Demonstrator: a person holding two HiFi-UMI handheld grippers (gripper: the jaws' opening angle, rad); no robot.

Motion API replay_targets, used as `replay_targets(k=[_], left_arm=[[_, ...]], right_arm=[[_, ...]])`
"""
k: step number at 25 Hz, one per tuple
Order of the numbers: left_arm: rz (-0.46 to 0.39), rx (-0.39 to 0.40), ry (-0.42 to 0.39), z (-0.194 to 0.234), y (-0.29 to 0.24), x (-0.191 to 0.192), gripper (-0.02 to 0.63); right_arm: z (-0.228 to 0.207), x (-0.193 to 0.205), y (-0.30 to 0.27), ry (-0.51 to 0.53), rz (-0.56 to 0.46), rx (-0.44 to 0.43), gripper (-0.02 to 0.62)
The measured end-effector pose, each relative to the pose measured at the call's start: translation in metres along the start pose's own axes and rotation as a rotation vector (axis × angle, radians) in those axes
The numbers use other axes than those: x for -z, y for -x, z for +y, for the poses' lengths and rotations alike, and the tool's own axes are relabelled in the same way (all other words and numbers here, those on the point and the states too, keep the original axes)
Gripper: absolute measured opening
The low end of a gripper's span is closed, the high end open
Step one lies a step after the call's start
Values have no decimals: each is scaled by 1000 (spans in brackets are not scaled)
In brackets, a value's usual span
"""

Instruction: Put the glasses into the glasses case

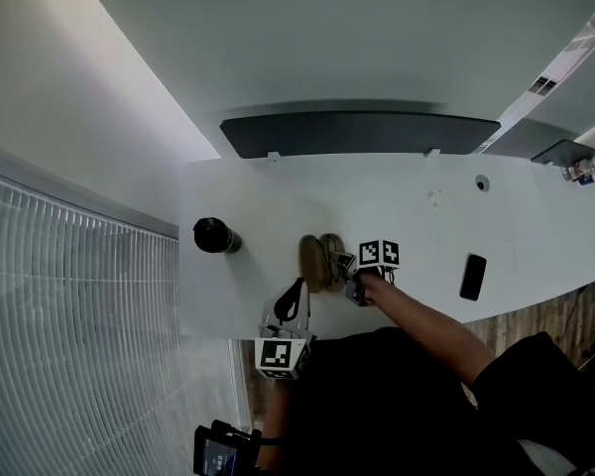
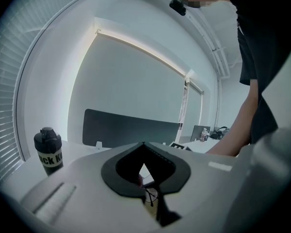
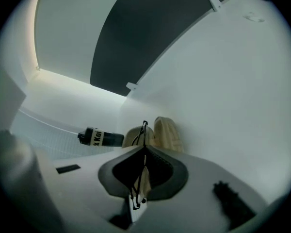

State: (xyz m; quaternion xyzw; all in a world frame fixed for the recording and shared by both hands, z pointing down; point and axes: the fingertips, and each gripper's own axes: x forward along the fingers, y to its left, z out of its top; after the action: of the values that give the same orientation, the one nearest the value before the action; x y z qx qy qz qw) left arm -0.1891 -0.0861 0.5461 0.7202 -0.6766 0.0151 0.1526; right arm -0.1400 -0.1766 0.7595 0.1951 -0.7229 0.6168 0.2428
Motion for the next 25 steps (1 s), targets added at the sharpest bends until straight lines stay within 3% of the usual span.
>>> replay_targets(k=[6, 11, 16, 25], left_arm=[[12, -3, 22, 5, 0, -2, 8], [31, 27, 3, -1, -8, 7, 8], [30, 52, 15, -10, -23, 6, 8], [34, 101, 23, -28, -34, 7, 8]], right_arm=[[-31, 6, 0, 9, 28, 140, 18], [-51, -1, 17, 6, 25, 157, 18], [-65, -14, 31, 137, 53, 250, 18], [-92, -35, 54, 182, 67, 369, 20]])
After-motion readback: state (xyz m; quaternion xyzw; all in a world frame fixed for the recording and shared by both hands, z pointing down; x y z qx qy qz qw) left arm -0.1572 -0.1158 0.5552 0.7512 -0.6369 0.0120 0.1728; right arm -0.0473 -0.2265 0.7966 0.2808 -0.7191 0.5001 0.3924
